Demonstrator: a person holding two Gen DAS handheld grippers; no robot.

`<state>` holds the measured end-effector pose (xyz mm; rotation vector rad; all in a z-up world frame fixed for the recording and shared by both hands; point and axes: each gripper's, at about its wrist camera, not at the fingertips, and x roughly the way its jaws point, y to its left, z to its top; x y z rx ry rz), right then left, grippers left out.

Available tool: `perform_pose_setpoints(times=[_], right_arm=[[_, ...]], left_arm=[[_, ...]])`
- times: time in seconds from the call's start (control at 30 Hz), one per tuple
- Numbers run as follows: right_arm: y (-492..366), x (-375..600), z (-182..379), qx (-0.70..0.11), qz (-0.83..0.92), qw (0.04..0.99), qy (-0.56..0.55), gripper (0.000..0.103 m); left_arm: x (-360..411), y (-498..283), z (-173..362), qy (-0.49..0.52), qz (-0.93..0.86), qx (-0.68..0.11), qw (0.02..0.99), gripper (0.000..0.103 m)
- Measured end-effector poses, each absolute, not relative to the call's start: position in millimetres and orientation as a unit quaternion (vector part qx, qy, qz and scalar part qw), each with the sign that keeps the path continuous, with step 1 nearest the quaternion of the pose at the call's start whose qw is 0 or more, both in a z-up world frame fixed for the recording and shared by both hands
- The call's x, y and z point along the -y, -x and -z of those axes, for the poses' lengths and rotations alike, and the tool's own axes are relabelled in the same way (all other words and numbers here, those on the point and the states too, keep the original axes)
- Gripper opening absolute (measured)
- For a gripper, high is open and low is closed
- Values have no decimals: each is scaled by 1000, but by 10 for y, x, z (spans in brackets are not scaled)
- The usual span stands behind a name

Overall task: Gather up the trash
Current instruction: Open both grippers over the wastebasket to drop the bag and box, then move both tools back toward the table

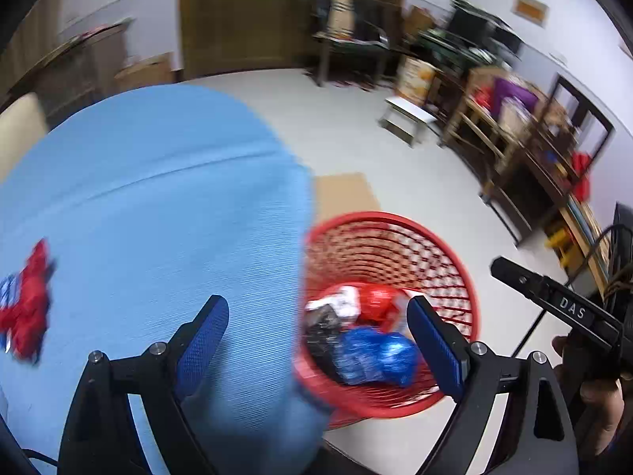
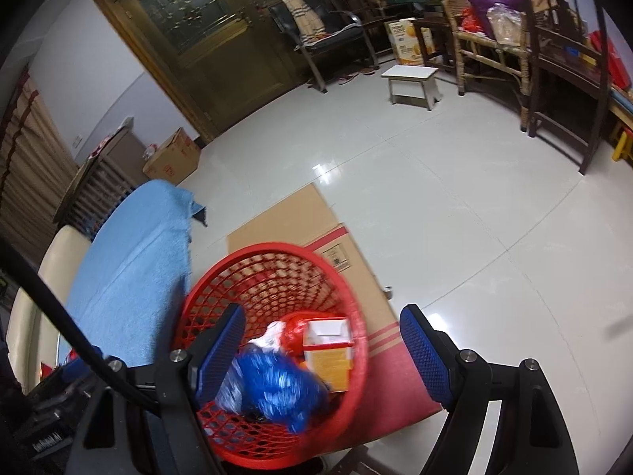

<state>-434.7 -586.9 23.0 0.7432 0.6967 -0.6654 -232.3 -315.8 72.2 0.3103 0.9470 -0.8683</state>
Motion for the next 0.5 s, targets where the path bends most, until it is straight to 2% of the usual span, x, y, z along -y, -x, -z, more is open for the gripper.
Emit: perform_pose_setpoints(times=[0.23,0.5], right_arm=[[3805,5433,-247,-357,261,840,-315,83],[3095,4616,-273,-402,175,861,-258,83]], left_arm=[[2184,1950,-731,-85,320,-441,834,92],[698,1593,-701,-4,193,-433,880,92]])
